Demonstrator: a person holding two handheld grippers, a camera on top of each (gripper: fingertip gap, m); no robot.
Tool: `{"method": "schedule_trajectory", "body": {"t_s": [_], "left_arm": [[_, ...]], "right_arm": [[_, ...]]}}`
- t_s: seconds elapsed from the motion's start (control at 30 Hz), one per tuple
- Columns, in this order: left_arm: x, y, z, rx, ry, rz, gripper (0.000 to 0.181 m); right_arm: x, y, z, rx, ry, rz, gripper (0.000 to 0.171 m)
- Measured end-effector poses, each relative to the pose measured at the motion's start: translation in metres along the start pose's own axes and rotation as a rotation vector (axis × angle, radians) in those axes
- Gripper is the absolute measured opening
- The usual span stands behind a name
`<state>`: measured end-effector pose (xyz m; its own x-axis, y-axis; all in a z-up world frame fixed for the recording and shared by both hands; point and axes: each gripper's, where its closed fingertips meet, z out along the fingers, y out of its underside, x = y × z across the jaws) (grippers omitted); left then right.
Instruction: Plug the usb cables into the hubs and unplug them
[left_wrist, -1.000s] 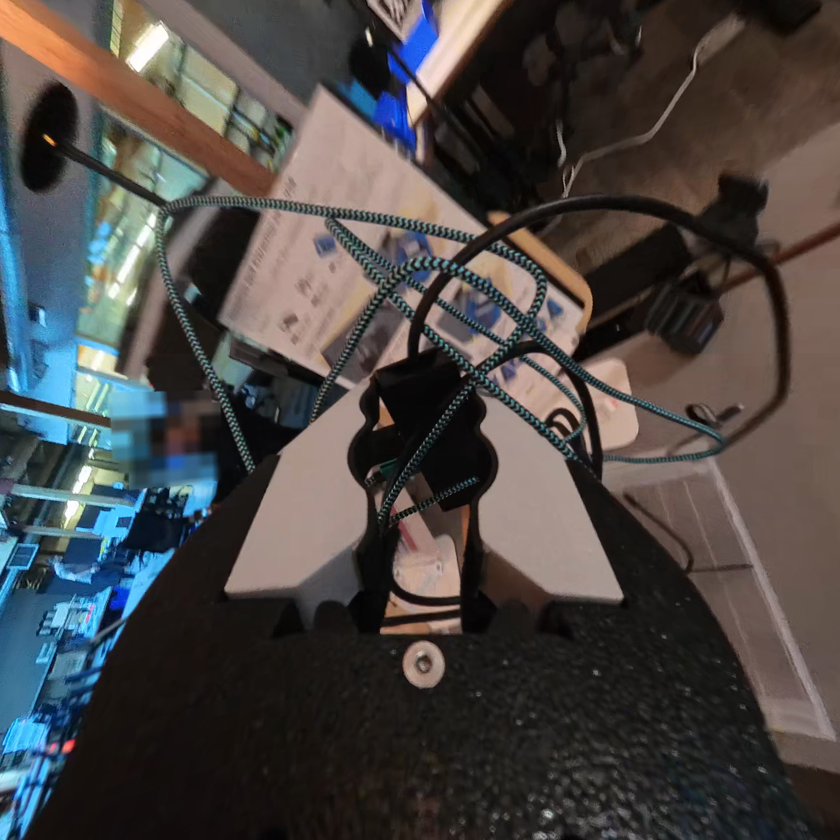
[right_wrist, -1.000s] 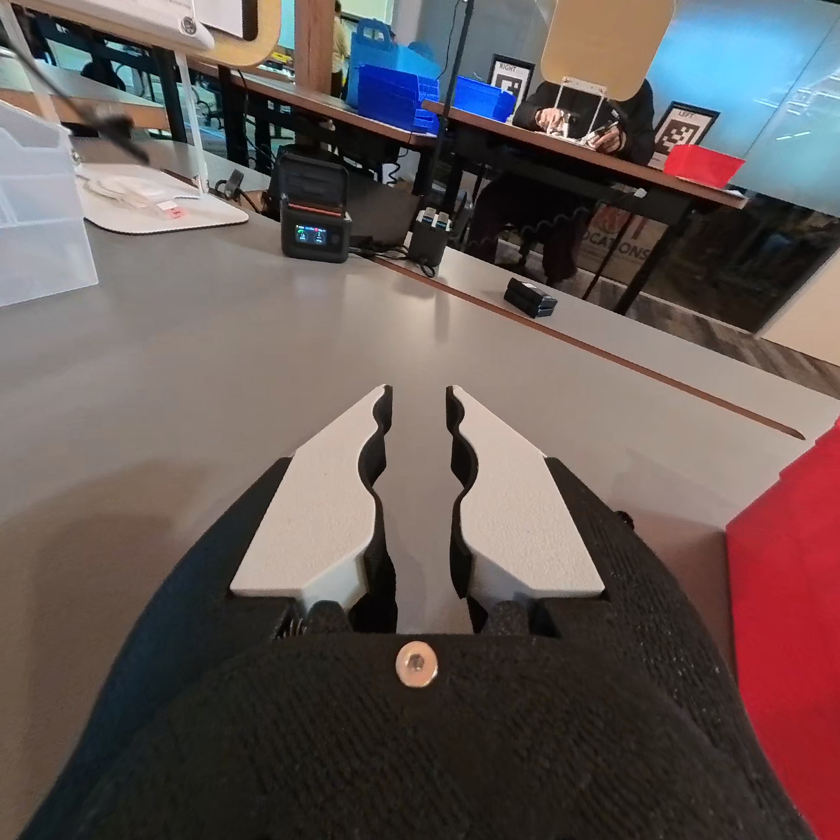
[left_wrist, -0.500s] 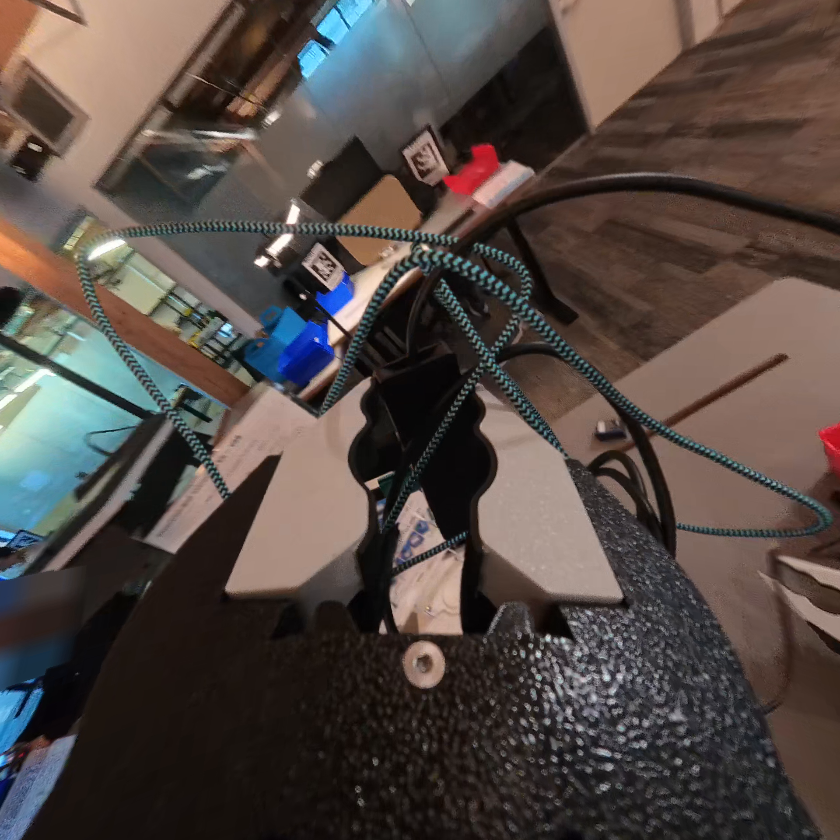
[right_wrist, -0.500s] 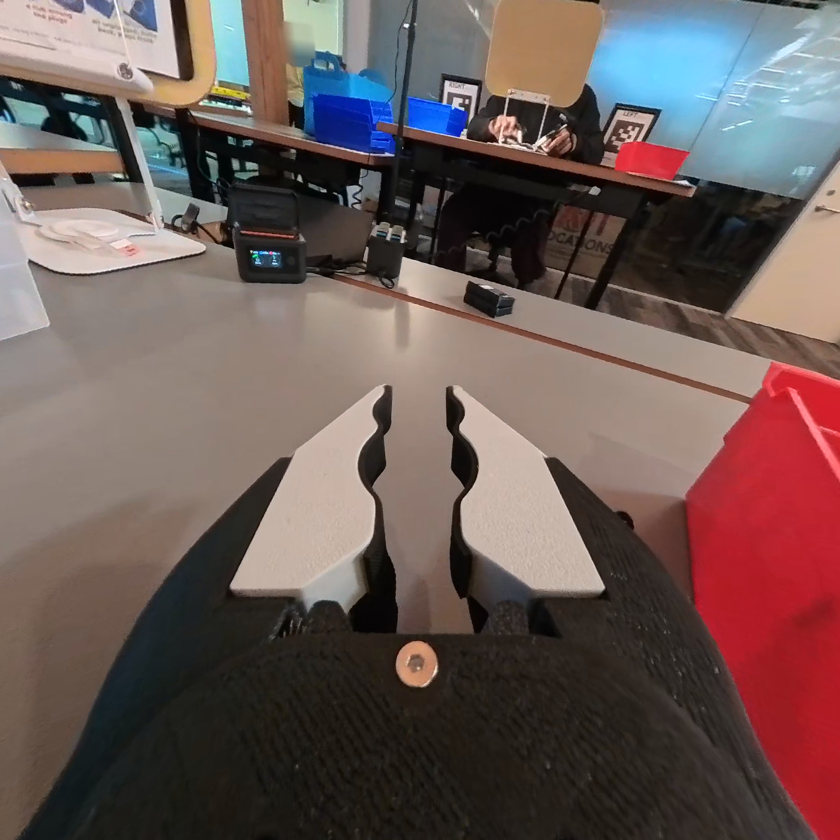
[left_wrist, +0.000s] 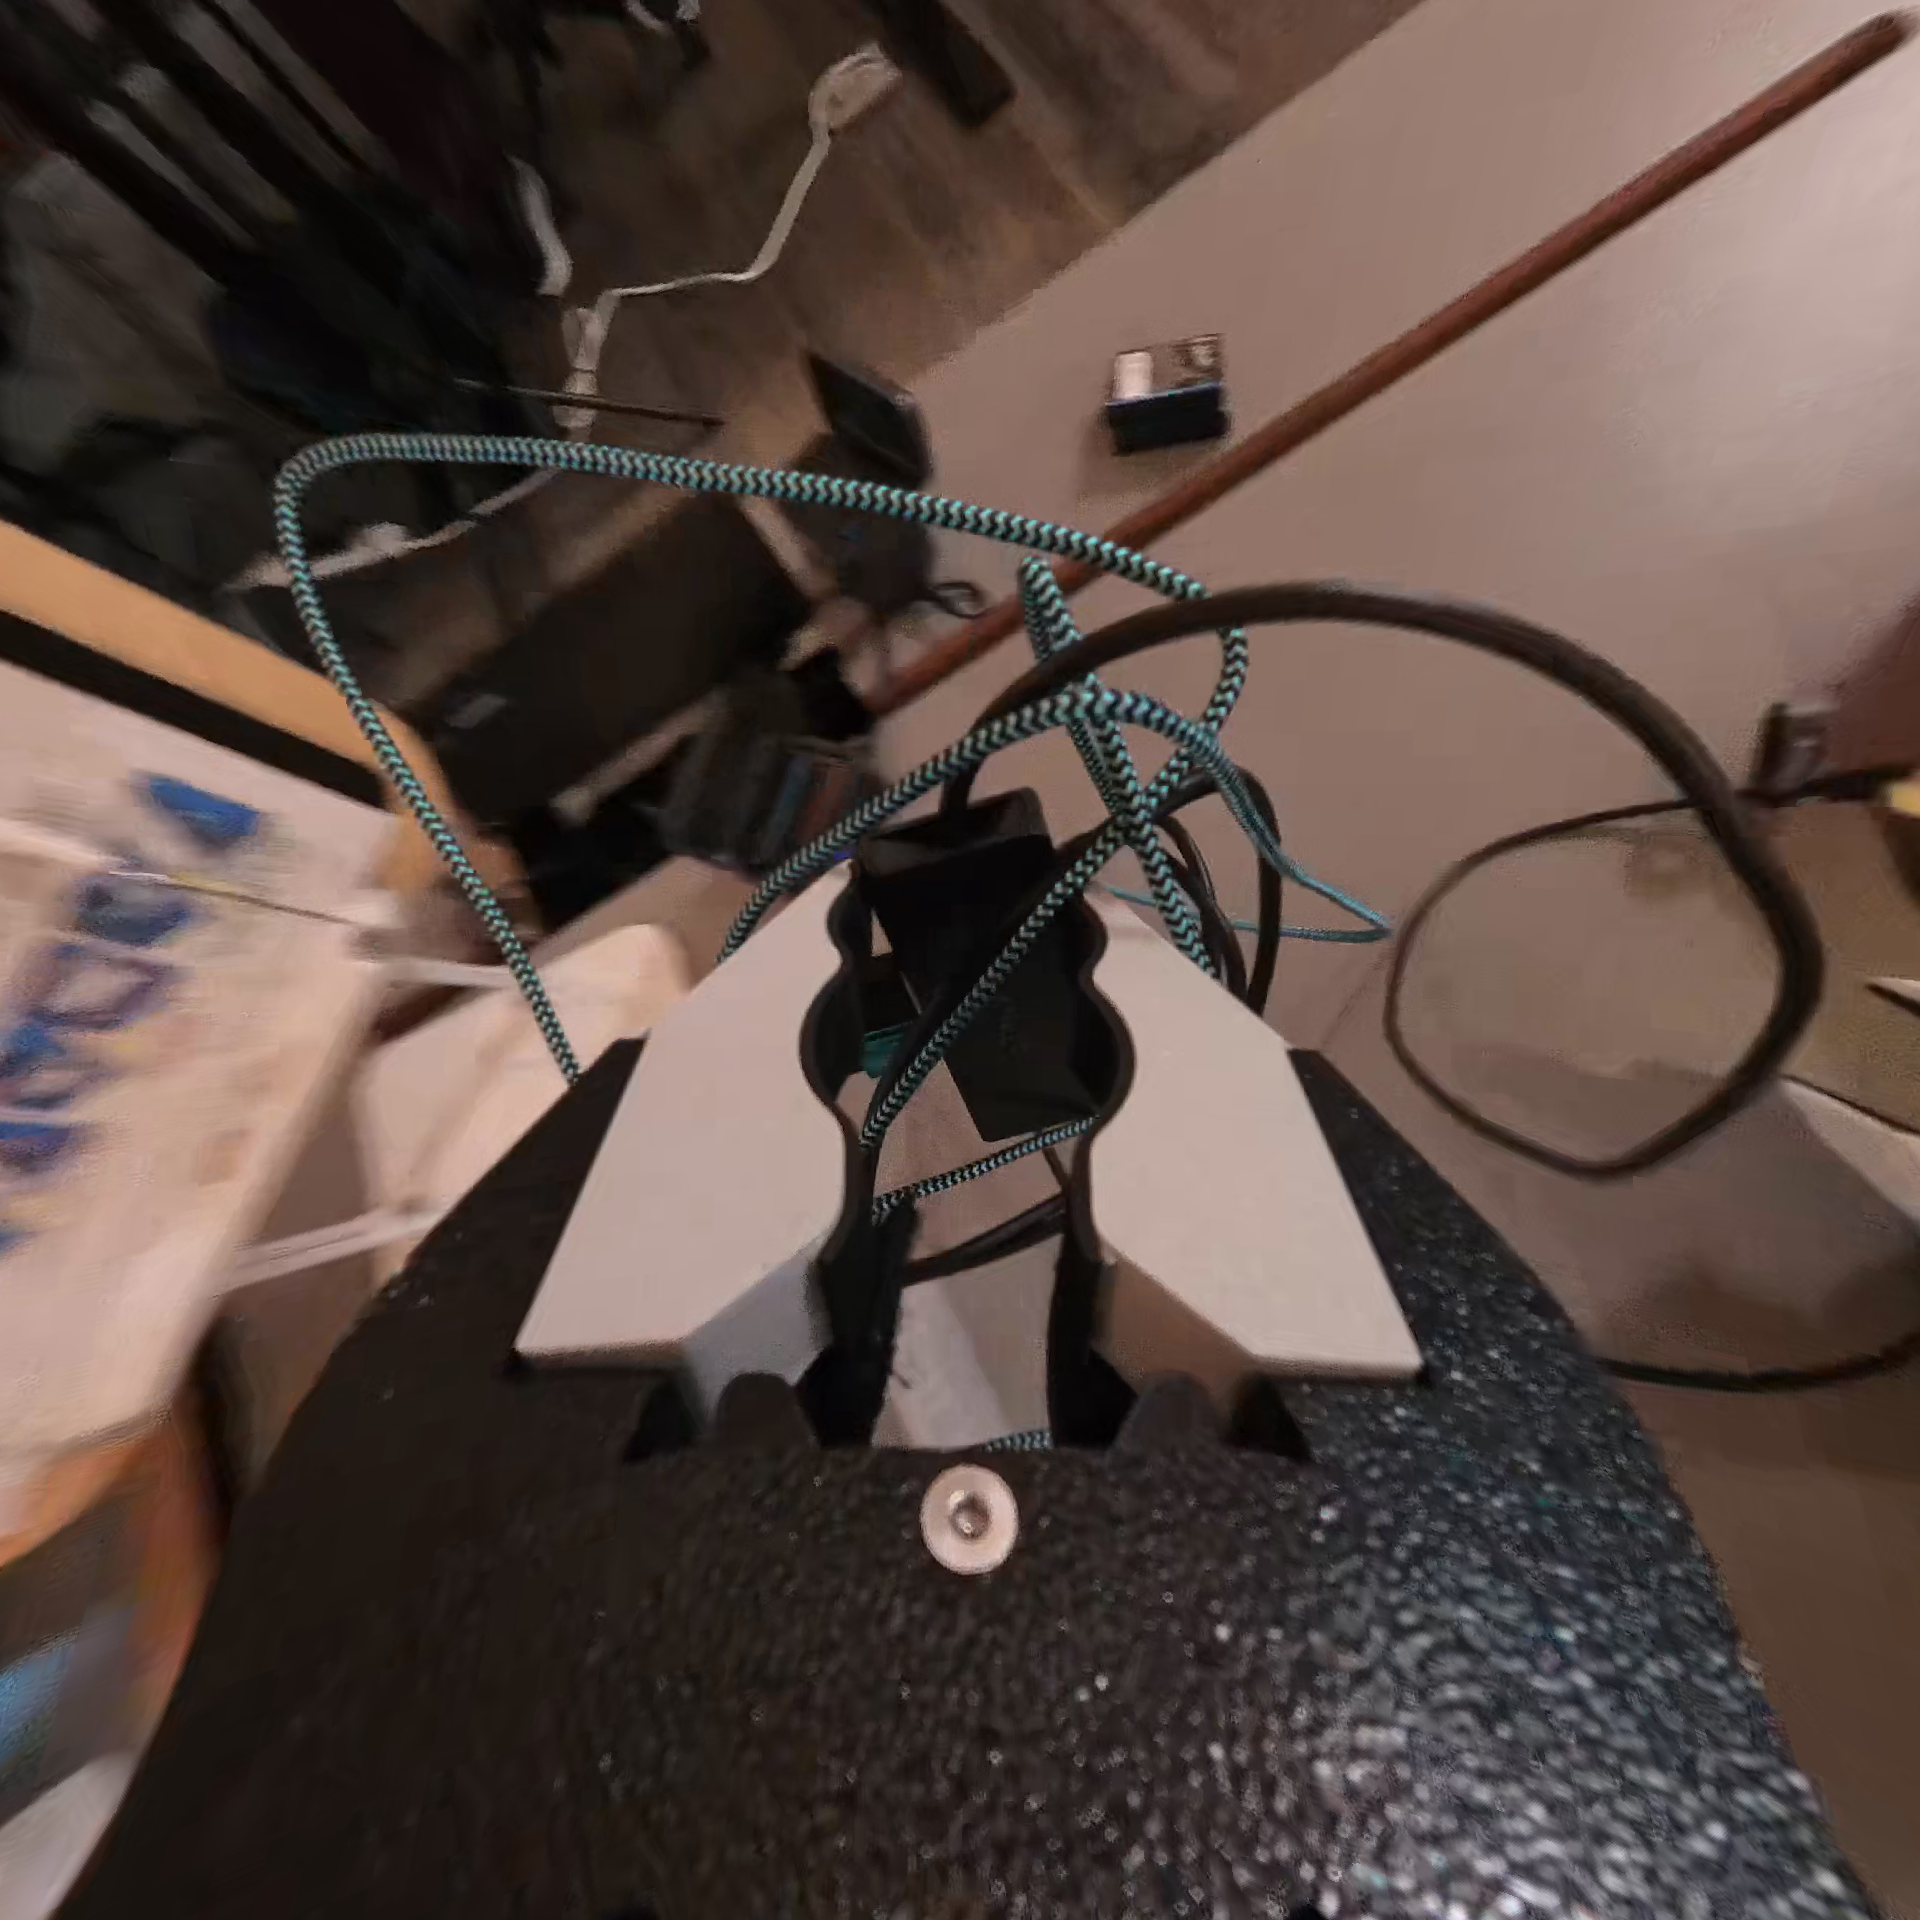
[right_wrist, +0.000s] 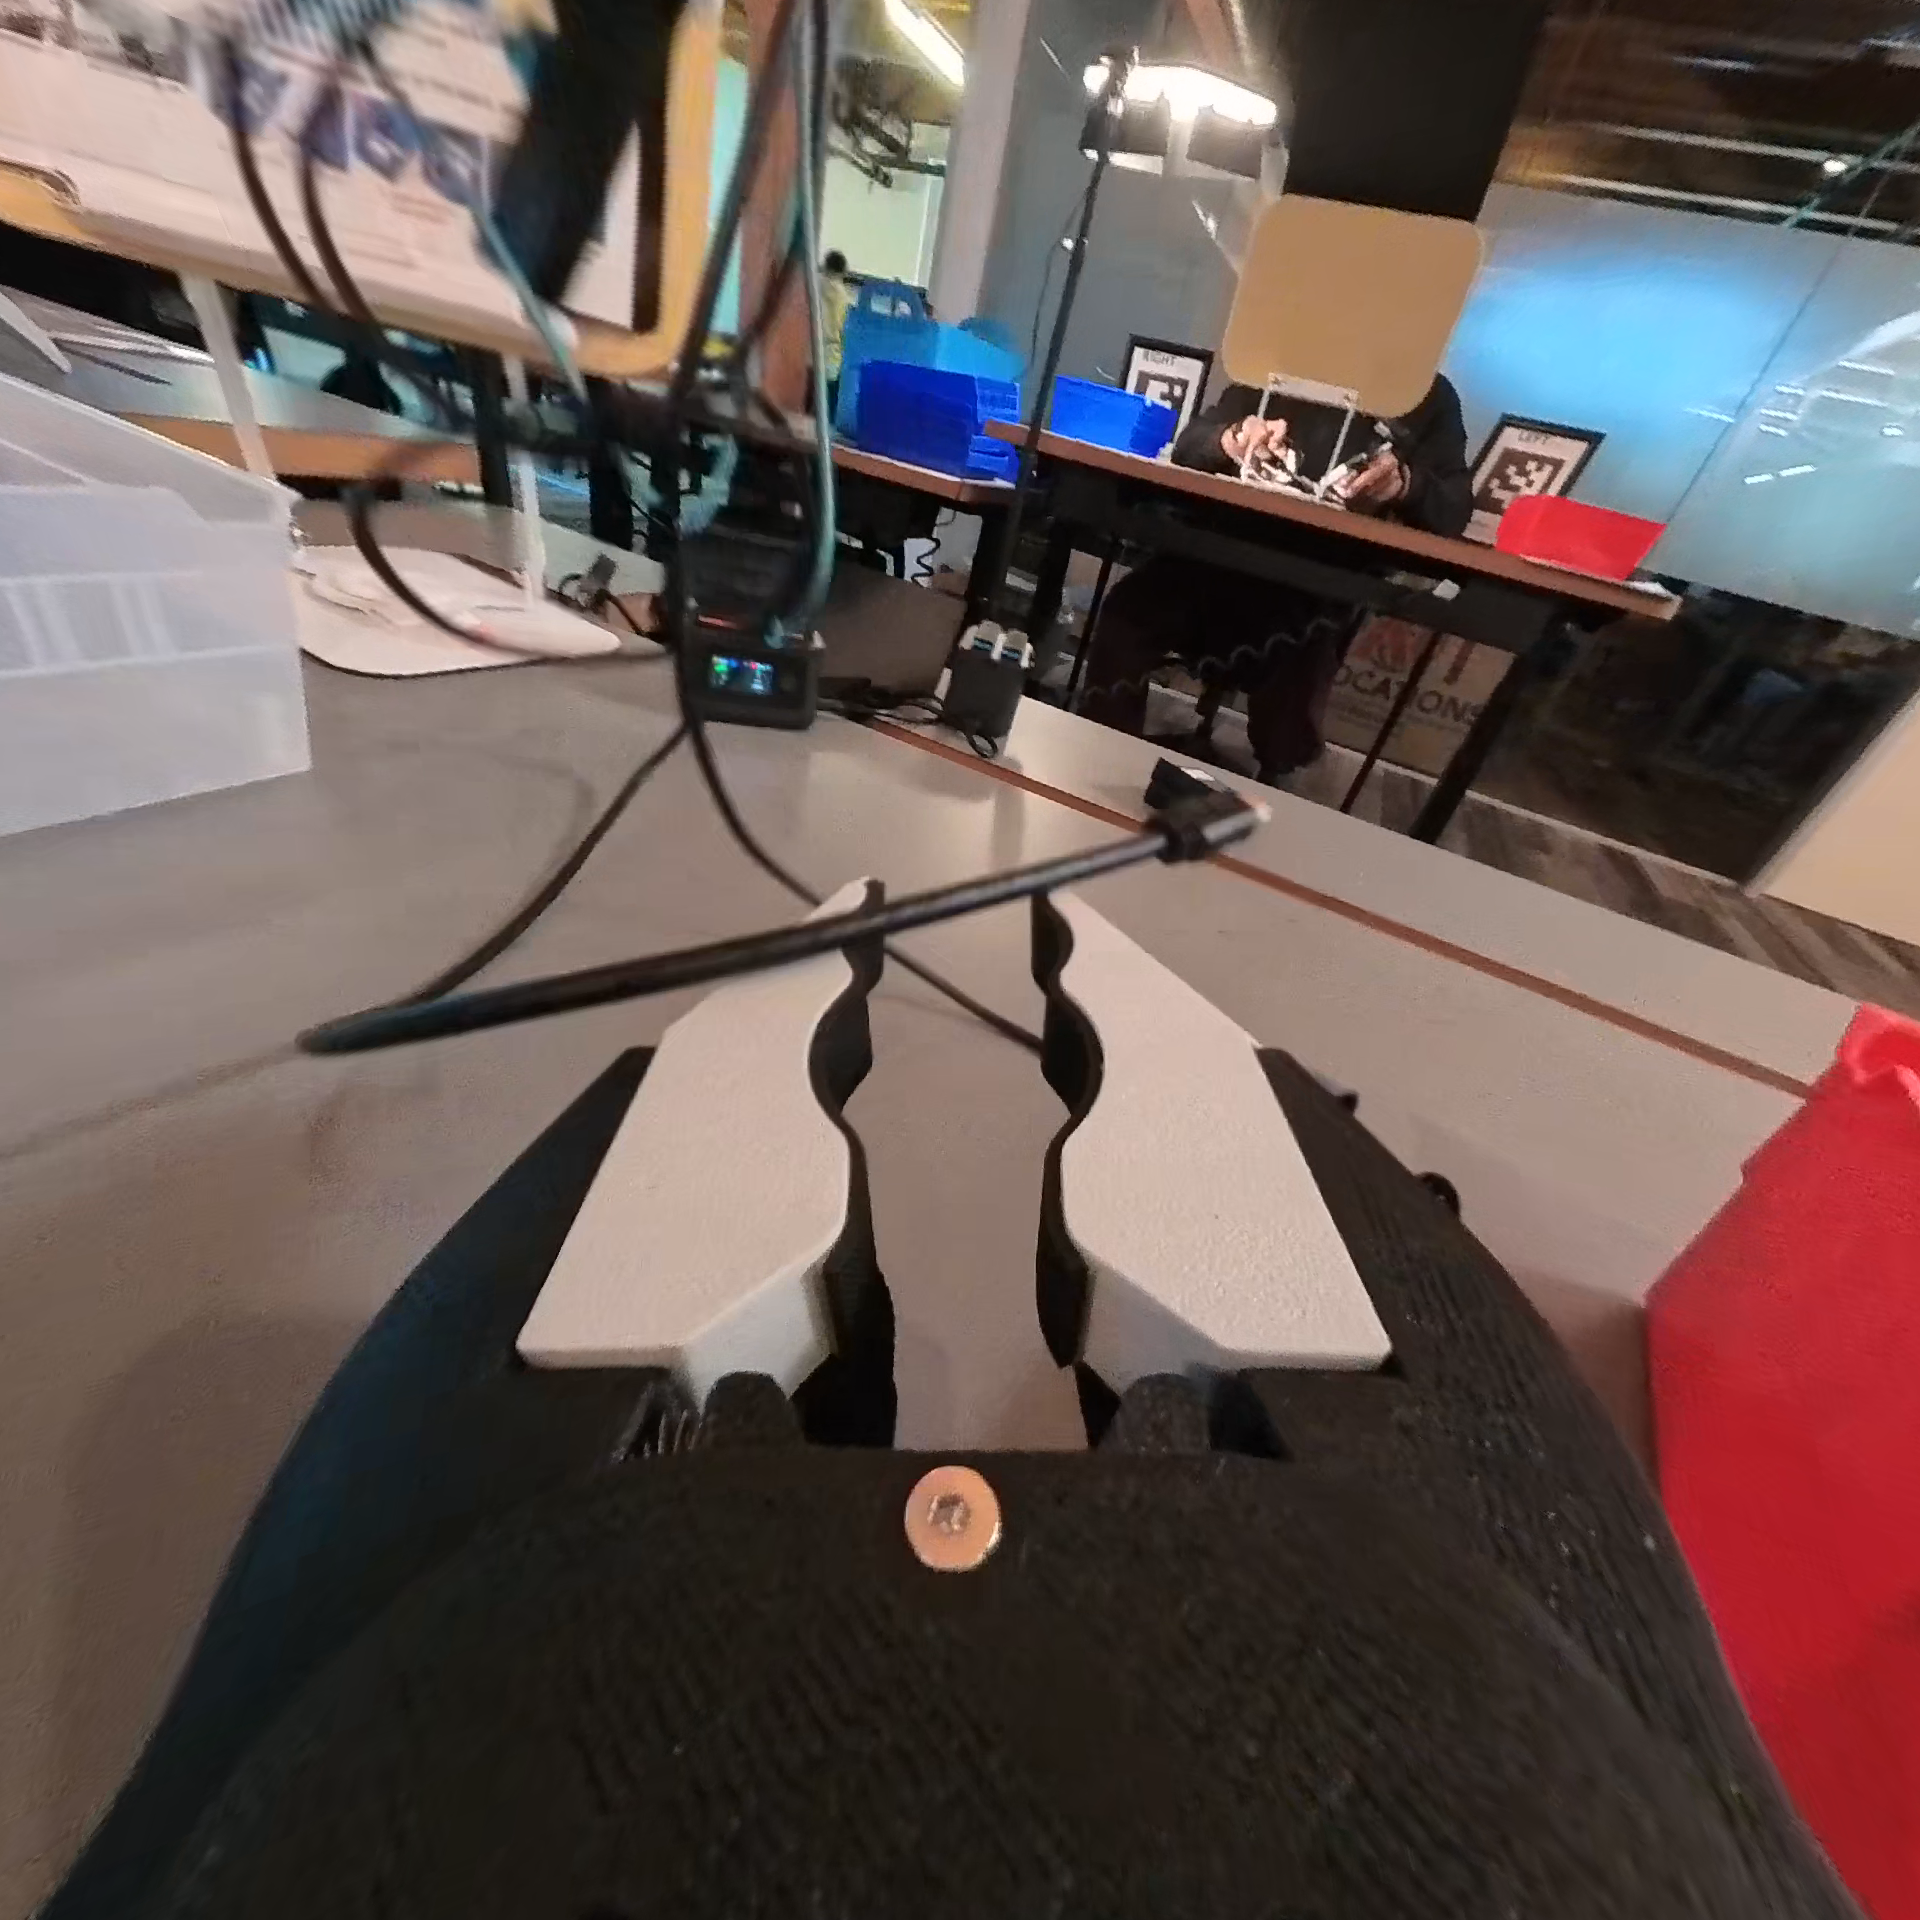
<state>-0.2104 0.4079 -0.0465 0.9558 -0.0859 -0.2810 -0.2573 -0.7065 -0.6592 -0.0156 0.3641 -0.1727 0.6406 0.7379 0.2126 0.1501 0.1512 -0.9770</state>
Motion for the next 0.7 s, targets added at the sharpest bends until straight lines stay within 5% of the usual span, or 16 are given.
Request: {"method": "schedule_trajectory", "body": {"t_s": [0.2,0.53,0.7], "left_arm": [[0.071,0.038,0.028,0.247,0.149,0.016,0.034],[0.158,0.093,0.015,0.527,-0.266,0.764,0.035],[0.19,0.126,0.018,0.509,-0.393,1.115,0.035]], "right_arm": [[0.024,-0.032,-0.02,0.159,0.111,0.008,0.027],[0.008,-0.063,-0.037,0.348,-0.053,0.088,0.03],[0.01,-0.073,-0.045,0.389,-0.078,0.083,0.028]]}}
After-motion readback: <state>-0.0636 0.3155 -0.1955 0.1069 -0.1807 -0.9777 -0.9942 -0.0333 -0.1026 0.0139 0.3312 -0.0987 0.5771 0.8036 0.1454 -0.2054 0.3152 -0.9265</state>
